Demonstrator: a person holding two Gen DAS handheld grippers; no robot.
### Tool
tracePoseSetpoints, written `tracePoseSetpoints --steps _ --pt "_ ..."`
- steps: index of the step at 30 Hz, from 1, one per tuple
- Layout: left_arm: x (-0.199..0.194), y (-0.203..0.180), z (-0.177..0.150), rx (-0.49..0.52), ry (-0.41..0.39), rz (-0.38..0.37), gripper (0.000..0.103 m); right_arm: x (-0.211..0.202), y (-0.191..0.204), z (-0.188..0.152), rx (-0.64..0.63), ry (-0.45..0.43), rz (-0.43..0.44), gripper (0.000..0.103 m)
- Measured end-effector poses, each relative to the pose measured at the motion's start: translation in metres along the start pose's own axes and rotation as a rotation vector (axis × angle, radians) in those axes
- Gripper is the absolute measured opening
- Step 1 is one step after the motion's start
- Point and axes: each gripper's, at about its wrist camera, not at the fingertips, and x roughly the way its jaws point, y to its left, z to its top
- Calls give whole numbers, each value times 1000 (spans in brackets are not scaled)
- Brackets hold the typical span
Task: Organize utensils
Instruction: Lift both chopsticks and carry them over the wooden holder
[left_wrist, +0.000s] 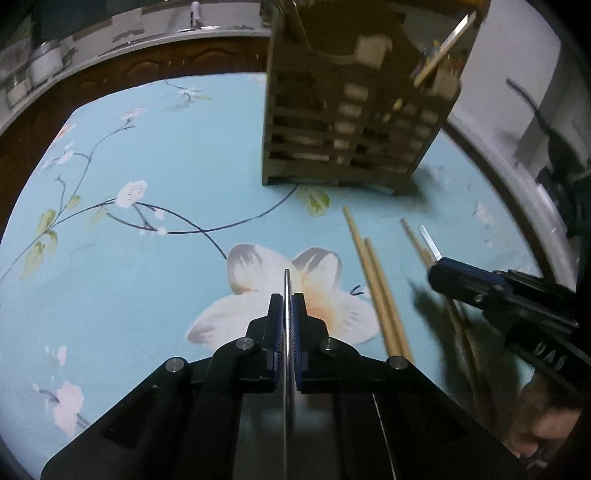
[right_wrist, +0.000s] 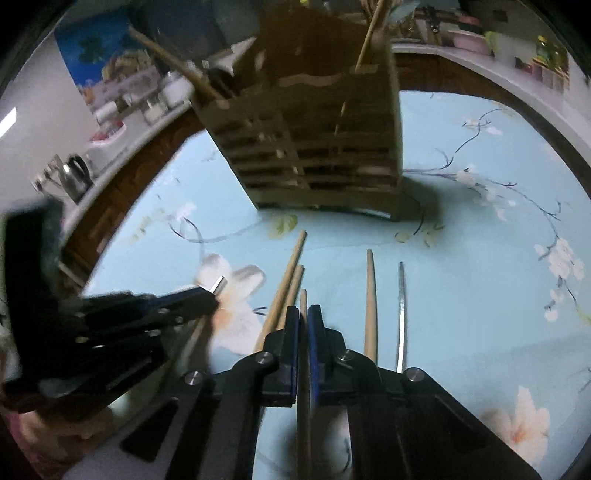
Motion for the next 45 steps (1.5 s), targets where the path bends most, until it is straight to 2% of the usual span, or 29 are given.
tracePoseSetpoints --steps 4,10,19,25,36,45 --pt "-39 8 0 -39 -71 -60 4 -33 1 4 36 -73 52 5" --pt "-110 6 -3 -51 -204 -125 4 -85 5 17 49 -189 80 5" --pt "-172 2 -2 -51 -329 -179 4 -153 16 27 19 -358 94 5" --pt "-191 0 6 -48 -386 -189 4 -175 16 39 13 -431 89 5" --pt "-204 0 28 -44 -448 -188 4 -180 8 62 36 -490 81 5" --pt "-219 -1 73 -42 -556 -170 4 -186 8 101 52 -598 66 5"
